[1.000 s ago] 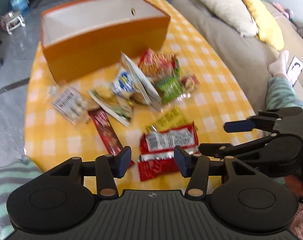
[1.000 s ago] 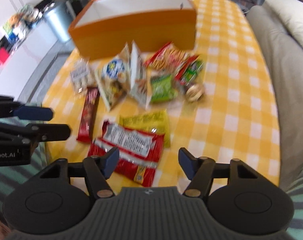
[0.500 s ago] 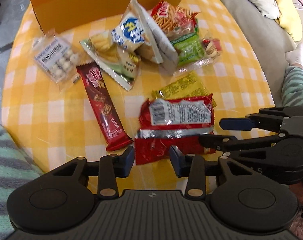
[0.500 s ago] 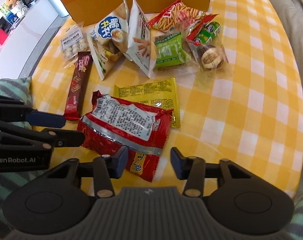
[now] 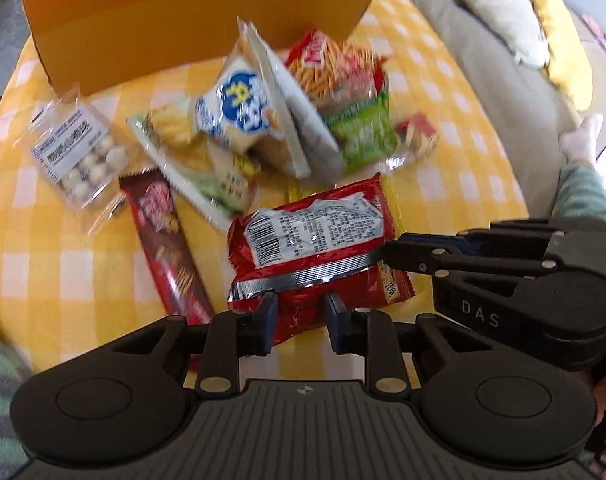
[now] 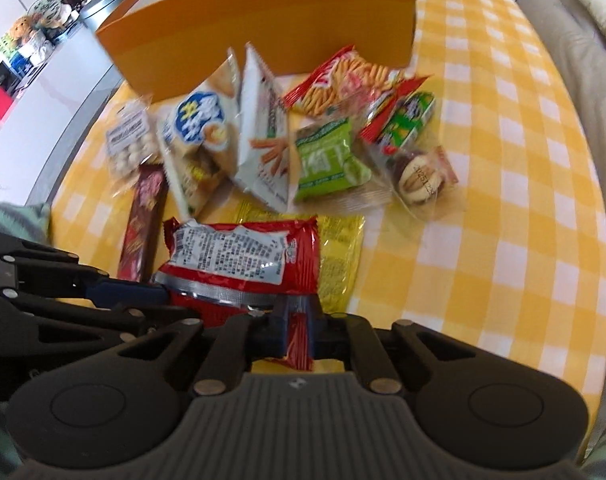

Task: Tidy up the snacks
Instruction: 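Lower the right tool onto the red chip bag and close it, then grasp the brown chocolate wafer bar with the left tool while the right tool holds the red bag, then carry both snacks over the orange box and open both tools inside it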

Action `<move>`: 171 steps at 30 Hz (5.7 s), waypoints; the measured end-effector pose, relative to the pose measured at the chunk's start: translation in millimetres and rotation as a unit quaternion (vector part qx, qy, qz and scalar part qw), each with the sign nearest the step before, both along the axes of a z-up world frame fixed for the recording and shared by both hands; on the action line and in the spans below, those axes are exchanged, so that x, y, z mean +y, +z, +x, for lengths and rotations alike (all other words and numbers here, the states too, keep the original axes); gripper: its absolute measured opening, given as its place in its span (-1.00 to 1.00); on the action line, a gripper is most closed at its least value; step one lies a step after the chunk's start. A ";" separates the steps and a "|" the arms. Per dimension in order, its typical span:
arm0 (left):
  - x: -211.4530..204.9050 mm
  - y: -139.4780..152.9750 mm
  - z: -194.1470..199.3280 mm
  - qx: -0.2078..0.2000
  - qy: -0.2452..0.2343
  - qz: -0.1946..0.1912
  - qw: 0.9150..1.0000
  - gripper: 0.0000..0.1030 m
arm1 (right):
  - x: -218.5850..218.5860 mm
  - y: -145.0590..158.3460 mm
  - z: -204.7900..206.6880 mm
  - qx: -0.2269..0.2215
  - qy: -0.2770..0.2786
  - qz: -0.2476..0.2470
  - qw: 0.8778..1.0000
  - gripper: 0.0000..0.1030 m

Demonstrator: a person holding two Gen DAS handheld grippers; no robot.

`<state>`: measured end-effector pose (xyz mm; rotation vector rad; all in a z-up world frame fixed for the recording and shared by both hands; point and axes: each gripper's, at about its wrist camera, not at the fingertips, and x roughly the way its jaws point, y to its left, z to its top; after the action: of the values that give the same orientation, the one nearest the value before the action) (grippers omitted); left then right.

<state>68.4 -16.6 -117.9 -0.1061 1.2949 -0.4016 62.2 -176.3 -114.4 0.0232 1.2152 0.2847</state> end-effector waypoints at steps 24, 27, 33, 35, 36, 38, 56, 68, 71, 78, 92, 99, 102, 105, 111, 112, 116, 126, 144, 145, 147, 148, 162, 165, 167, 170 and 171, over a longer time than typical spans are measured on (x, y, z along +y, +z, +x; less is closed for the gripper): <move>42.2 12.0 10.9 -0.041 0.119 0.081 0.989 0.08 | -14.3 0.5 5.9 0.082 -0.199 0.126 0.968 0.35; 42.6 7.9 9.1 -0.037 0.115 0.080 0.989 0.08 | -7.6 -4.3 10.0 0.080 -0.216 0.126 0.965 0.38; 44.7 3.9 7.5 -0.032 0.114 0.085 0.989 0.08 | 14.0 -2.8 24.6 0.068 -0.223 0.110 0.966 0.39; 46.5 3.3 6.7 -0.031 0.112 0.093 0.989 0.08 | 26.2 1.2 25.6 0.058 -0.202 0.082 0.974 0.36; 47.4 3.5 6.0 -0.030 0.111 0.095 0.989 0.08 | 29.0 3.7 24.9 0.059 -0.202 0.064 0.976 0.37; 48.6 4.0 5.2 -0.028 0.111 0.095 0.989 0.09 | 27.7 5.4 22.7 0.074 -0.221 0.046 0.971 0.53; 43.7 -3.6 6.4 -0.017 0.095 0.104 0.990 0.15 | 48.6 -20.6 21.8 0.107 -0.201 0.063 0.972 0.30; 31.2 -12.7 15.7 -0.031 0.092 0.120 0.988 0.11 | 56.2 -1.5 27.1 0.000 -0.112 -0.047 0.993 0.19; 27.9 -13.5 15.3 -0.043 0.087 0.132 0.987 -0.02 | 59.8 -5.9 23.9 0.004 -0.106 -0.047 0.993 0.30; 25.4 -12.7 14.5 -0.057 0.080 0.142 0.985 -0.41 | 53.0 -21.4 23.4 0.045 -0.122 -0.011 0.991 0.38; 35.4 10.8 -3.5 -0.079 0.094 0.123 0.985 -0.50 | 32.0 3.2 9.1 0.035 -0.116 0.023 0.992 0.30; 36.4 44.9 -16.4 -0.119 0.094 0.100 0.983 -0.50 | 24.2 34.0 -0.2 -0.019 -0.092 0.046 0.995 0.30; 34.8 63.1 -20.7 -0.145 0.089 0.091 0.981 -0.50 | 21.7 44.7 -1.6 -0.051 -0.074 0.056 0.994 0.30; 32.8 80.7 -23.2 -0.171 0.083 0.080 0.979 -0.50 | 20.7 57.6 -2.6 -0.082 -0.056 0.059 0.993 0.30; 32.9 109.5 -10.8 -0.213 0.077 0.064 0.972 -0.50 | 19.9 77.9 3.1 -0.121 -0.028 0.054 0.991 0.30; 34.4 113.5 -6.8 -0.219 0.075 0.062 0.971 -0.50 | 20.2 81.7 4.9 -0.128 -0.021 0.053 0.990 0.30; 36.9 125.6 12.3 -0.242 0.073 0.065 0.965 -0.50 | 22.8 97.5 14.8 -0.162 0.006 0.045 0.986 0.30; 50.1 148.0 81.9 -0.262 0.085 0.060 0.959 -0.50 | 49.5 124.4 76.9 -0.228 0.084 0.016 0.970 0.30; 70.9 95.0 193.9 -0.165 0.055 0.105 0.979 -0.50 | 91.6 87.4 250.1 -0.152 0.166 -0.015 0.974 0.29; 69.8 91.3 197.0 -0.158 0.051 0.112 0.980 -0.50 | 93.3 83.0 258.6 -0.137 0.168 -0.011 0.976 0.28; 68.1 85.4 202.0 -0.146 0.048 0.119 0.981 -0.50 | 99.2 72.3 267.2 -0.112 0.174 -0.010 0.978 0.26; 66.9 82.9 204.2 -0.140 0.044 0.122 0.982 -0.50 | 101.5 67.3 273.1 -0.100 0.178 -0.011 0.979 0.24; 58.0 58.0 215.4 -0.099 0.018 0.179 0.979 -0.50 | 124.9 20.5 288.6 -0.007 0.200 -0.008 0.980 -0.07; 58.7 56.5 215.1 -0.099 0.021 0.184 0.978 -0.50 | 125.3 18.1 286.6 -0.009 0.194 -0.011 0.981 -0.06; 59.6 55.0 215.2 -0.098 0.023 0.186 0.977 -0.50 | 125.0 19.6 284.3 -0.012 0.190 -0.011 0.982 -0.05; 61.4 54.2 214.3 -0.099 0.029 0.185 0.977 -0.49 | 124.1 21.5 280.1 -0.014 0.186 -0.012 0.982 -0.01; 62.0 54.9 214.0 -0.101 0.030 0.185 0.977 -0.48 | 122.3 23.5 279.7 -0.015 0.185 -0.012 0.983 0.01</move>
<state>282.4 45.5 -63.0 0.2049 1.1426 -0.1105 341.8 -54.1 -90.8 -0.2287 1.1882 0.5920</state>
